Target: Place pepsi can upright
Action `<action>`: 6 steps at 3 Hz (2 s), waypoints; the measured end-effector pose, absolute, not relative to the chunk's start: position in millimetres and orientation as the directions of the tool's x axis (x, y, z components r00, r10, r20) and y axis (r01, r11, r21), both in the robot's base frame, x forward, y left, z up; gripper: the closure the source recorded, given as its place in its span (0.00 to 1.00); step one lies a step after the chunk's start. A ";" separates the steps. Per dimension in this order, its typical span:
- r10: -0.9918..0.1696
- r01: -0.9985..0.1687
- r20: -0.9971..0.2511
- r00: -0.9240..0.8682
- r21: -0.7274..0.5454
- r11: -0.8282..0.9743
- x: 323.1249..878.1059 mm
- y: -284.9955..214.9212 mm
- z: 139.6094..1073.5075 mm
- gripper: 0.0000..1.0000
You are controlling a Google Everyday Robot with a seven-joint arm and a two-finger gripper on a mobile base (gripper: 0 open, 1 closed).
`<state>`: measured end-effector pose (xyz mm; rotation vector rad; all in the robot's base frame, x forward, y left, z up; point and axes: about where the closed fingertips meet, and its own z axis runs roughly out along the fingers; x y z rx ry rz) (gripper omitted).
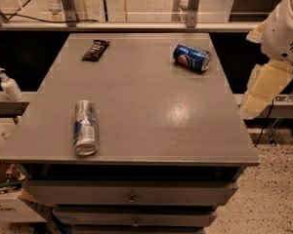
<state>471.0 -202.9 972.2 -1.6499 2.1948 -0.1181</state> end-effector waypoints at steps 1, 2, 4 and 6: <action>-0.922 -0.882 -0.299 -0.247 -0.324 0.342 513.1 -188.9 964.9 0.00; -0.902 -0.858 -0.338 -0.267 -0.342 0.383 563.5 -175.1 951.4 0.00; -0.856 -0.816 -0.404 -0.322 -0.340 0.467 646.3 -147.7 922.0 0.00; -0.829 -0.776 -0.393 -0.397 -0.338 0.532 715.8 -152.8 891.3 0.00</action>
Offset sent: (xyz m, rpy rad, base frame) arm 0.1590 0.0431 -0.0405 0.1122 -0.1163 -0.1123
